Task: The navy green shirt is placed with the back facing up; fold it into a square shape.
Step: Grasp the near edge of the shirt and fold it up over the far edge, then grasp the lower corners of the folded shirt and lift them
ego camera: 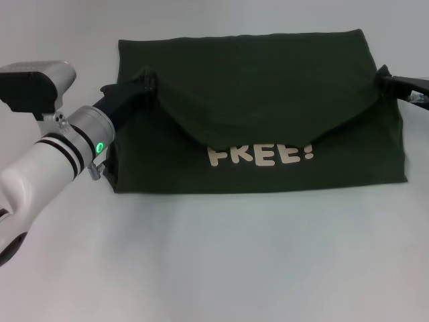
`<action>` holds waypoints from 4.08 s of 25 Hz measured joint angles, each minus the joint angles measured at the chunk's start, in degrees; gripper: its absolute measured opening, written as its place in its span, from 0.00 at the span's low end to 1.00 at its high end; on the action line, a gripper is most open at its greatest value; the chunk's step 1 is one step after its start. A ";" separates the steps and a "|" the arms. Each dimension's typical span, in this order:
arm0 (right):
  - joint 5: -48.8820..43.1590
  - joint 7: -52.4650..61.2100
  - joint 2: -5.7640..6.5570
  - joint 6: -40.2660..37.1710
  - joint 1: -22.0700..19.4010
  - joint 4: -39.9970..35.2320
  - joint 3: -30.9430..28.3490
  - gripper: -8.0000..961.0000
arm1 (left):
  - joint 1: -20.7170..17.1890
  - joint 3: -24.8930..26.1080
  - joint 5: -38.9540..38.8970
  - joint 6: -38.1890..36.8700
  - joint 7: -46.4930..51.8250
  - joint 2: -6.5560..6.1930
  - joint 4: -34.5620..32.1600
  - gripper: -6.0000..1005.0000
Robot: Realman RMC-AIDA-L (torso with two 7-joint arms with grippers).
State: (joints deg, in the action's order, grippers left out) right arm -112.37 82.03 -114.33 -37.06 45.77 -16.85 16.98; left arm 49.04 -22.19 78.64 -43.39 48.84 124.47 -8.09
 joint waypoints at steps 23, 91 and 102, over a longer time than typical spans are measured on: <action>-0.09 11.49 -0.55 -16.84 -6.01 -14.53 2.99 0.45 | -5.76 -0.17 -0.03 -14.28 16.71 -0.46 -7.51 0.47; -0.04 21.15 -0.62 -34.69 -14.90 -16.06 2.97 0.75 | -21.89 -25.19 5.12 -9.77 3.28 -0.27 -9.86 0.82; -0.04 20.97 -0.62 -34.65 -15.01 -15.93 2.97 0.75 | -21.53 -25.21 4.62 -8.76 3.43 -0.29 -10.78 0.56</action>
State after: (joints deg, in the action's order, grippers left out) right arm -112.41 103.00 -114.95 -71.71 30.76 -32.79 19.95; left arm 27.51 -47.39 83.26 -52.15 52.27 124.18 -18.87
